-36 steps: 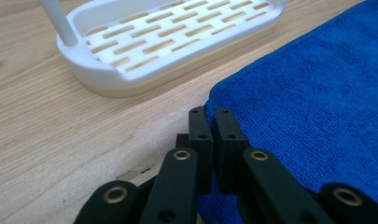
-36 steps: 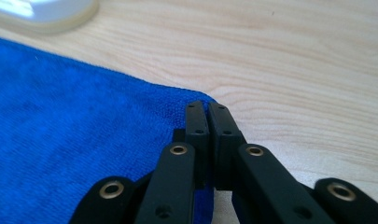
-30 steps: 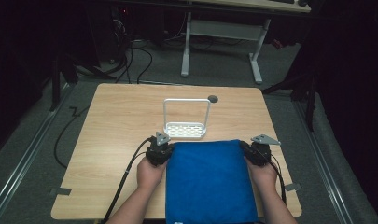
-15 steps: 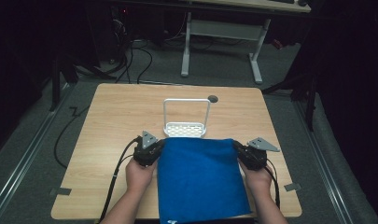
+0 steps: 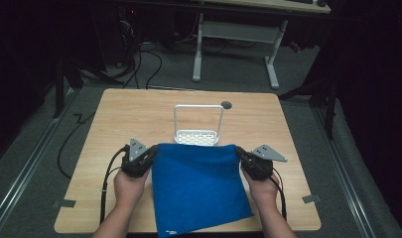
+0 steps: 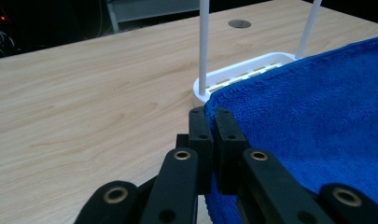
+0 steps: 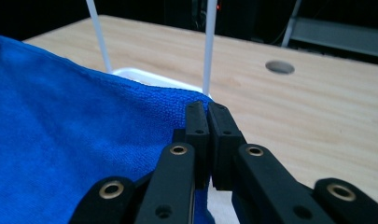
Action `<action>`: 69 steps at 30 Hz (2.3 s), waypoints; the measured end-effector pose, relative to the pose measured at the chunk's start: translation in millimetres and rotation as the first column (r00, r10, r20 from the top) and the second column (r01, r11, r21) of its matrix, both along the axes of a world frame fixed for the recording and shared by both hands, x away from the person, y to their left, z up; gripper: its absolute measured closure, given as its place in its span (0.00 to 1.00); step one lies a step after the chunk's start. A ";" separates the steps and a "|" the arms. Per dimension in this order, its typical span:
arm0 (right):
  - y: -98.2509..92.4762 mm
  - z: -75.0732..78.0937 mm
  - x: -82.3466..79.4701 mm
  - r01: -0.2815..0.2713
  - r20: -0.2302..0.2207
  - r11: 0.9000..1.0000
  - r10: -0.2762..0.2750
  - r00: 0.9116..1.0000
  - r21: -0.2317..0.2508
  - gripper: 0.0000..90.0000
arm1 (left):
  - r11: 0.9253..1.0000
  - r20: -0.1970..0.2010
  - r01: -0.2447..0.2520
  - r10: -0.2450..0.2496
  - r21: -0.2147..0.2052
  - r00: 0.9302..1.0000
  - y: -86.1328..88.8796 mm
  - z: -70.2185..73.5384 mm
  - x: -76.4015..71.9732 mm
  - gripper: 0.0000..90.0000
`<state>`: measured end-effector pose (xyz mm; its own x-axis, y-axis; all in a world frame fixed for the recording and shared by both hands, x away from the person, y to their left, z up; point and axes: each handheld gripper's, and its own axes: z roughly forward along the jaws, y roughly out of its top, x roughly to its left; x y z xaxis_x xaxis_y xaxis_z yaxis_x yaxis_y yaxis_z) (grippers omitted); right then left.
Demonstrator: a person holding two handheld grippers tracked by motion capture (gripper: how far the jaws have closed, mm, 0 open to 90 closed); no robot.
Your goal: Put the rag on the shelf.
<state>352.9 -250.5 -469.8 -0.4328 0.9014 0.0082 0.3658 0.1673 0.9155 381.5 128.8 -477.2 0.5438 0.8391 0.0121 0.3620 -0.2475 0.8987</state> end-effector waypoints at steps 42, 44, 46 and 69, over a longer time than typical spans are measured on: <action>-2.5 79.3 -1.4 0.005 0.200 0.998 -0.019 0.980 0.069 0.98 | 0.997 0.177 -0.011 0.024 -0.074 0.984 -4.3 86.8 4.7 0.97; -2.6 85.2 -1.3 0.009 0.217 0.998 -0.024 0.976 0.067 0.98 | 0.997 0.191 -0.014 0.029 -0.076 0.981 -3.6 92.6 5.1 0.98; -2.8 91.3 -0.9 0.010 0.229 0.998 -0.026 0.973 0.069 0.98 | 0.997 0.203 -0.014 0.029 -0.077 0.979 -2.7 98.5 5.7 0.98; 0.7 132.8 22.3 0.034 0.306 0.996 -0.057 0.950 0.077 0.98 | 0.996 0.273 -0.015 0.038 -0.086 0.961 -2.2 139.9 36.3 0.98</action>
<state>375.2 -249.8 -337.0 -0.3828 0.9222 -0.0553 0.0702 0.0887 0.9936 417.8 126.6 -337.3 0.5071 0.8574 0.0877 0.1044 -0.1621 0.9812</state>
